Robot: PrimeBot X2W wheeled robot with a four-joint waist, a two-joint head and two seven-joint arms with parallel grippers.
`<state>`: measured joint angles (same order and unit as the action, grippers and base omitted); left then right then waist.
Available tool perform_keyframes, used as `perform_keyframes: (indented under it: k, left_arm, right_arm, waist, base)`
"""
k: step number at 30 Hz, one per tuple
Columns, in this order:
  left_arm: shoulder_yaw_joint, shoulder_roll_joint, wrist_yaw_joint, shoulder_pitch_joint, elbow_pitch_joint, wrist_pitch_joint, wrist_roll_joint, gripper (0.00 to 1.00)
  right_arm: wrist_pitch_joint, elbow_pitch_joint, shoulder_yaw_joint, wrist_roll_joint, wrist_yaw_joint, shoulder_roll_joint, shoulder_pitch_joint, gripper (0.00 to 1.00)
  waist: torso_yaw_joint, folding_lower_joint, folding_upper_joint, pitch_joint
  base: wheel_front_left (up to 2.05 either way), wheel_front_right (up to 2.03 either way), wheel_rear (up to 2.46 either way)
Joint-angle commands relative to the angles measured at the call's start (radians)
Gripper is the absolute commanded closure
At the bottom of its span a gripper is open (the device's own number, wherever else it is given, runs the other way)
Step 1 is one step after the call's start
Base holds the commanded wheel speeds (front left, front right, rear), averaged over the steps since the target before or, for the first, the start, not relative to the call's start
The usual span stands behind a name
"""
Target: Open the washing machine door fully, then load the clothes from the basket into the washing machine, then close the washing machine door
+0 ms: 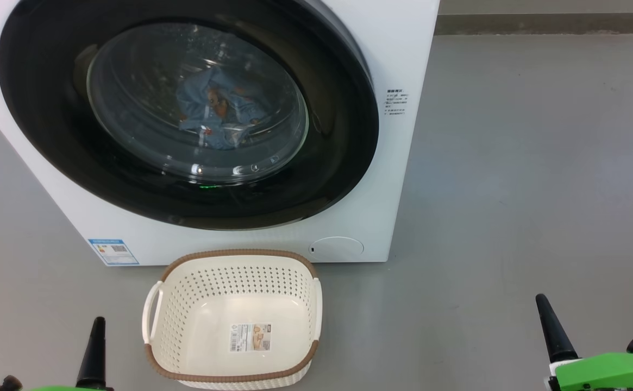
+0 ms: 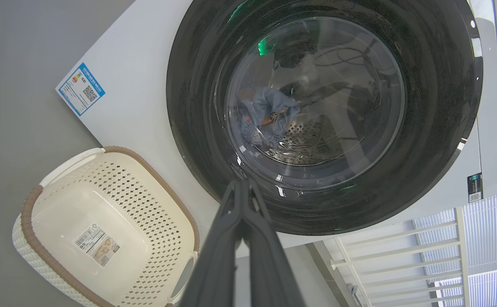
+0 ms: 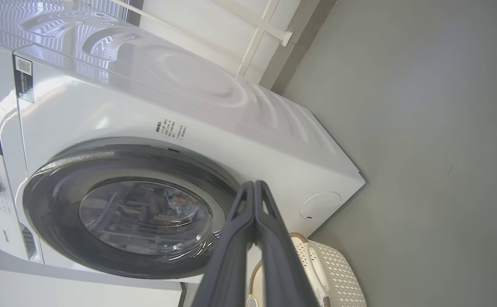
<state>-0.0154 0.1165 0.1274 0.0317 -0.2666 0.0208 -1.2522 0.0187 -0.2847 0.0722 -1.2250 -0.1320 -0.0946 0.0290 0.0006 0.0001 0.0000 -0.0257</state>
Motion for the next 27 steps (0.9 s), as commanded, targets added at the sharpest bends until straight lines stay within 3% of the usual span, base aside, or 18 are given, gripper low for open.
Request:
perform_keyframes:
  k: [1,27]
  left_arm:
    - [0.034,0.009,0.002,0.043,0.019,-0.007,-0.025,1.0]
    - [0.082,-0.029,0.003,0.067,0.018,-0.078,-0.246,1.0]
  right_arm:
    - [-0.006,0.029,-0.013,-0.03,0.001,-0.003,0.053,1.0]
    - [-0.08,0.034,0.014,-0.262,0.001,0.021,0.072,1.0]
  waist:
    - [0.0,0.0,0.0,0.001]
    - [0.0,0.0,0.0,0.016]
  base:
    - [0.0,0.0,0.0]
    - [0.0,0.0,0.0]
